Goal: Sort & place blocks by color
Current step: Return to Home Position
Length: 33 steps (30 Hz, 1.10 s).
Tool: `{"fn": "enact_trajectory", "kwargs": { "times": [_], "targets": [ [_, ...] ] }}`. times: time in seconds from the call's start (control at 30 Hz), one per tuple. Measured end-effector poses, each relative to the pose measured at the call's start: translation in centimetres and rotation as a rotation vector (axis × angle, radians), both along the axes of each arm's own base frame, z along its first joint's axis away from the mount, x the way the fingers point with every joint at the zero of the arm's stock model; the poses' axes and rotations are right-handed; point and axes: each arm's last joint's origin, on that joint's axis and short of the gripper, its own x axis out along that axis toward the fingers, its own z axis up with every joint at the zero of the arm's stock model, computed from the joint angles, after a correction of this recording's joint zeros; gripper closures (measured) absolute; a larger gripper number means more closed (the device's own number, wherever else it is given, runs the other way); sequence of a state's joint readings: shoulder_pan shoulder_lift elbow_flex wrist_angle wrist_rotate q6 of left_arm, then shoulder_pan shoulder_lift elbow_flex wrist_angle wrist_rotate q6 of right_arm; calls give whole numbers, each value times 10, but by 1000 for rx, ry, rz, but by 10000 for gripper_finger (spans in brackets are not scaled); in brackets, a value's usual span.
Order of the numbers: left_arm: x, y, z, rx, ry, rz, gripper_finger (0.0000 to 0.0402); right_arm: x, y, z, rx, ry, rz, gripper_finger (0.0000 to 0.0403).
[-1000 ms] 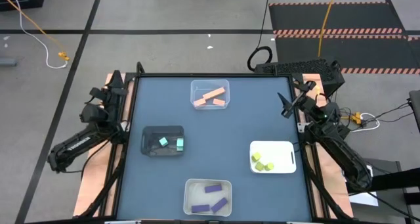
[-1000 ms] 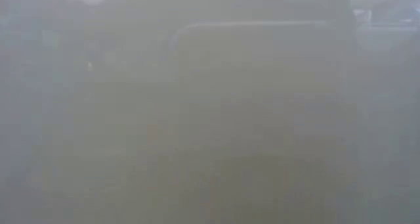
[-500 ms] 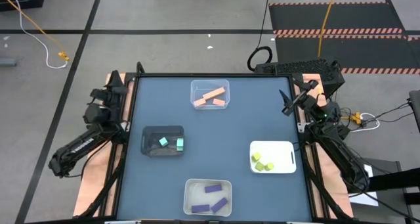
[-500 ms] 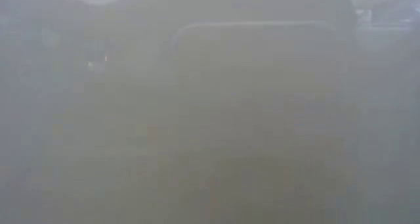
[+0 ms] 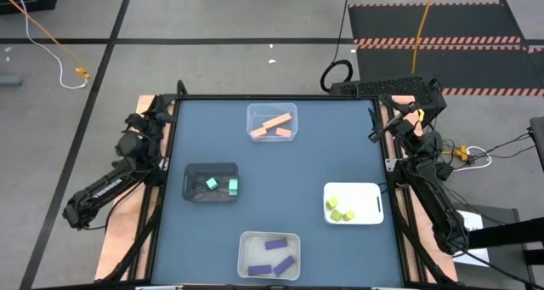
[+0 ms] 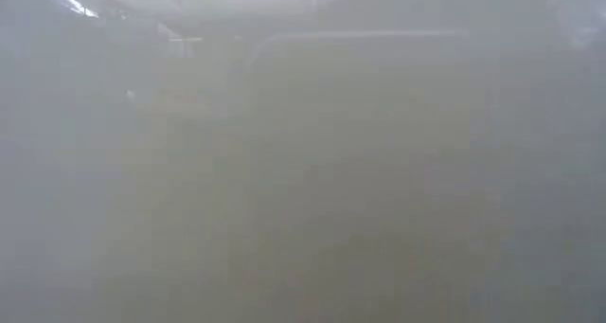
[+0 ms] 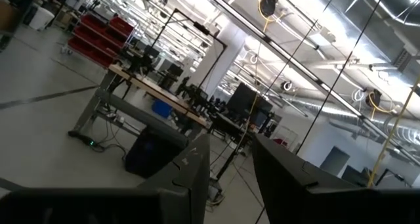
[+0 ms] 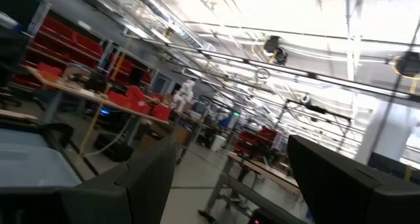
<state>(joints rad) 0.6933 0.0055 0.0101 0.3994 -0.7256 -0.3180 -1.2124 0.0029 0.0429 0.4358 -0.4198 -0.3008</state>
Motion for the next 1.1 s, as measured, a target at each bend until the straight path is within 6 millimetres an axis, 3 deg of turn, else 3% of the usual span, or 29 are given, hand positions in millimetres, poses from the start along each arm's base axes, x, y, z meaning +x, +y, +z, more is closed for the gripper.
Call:
{"fn": "enact_trajectory", "kwargs": {
  "times": [1.1],
  "targets": [
    [0, 0, -1, -4, 5, 0, 286, -3, -1, 0, 1, 0, -33, 122]
  ]
}}
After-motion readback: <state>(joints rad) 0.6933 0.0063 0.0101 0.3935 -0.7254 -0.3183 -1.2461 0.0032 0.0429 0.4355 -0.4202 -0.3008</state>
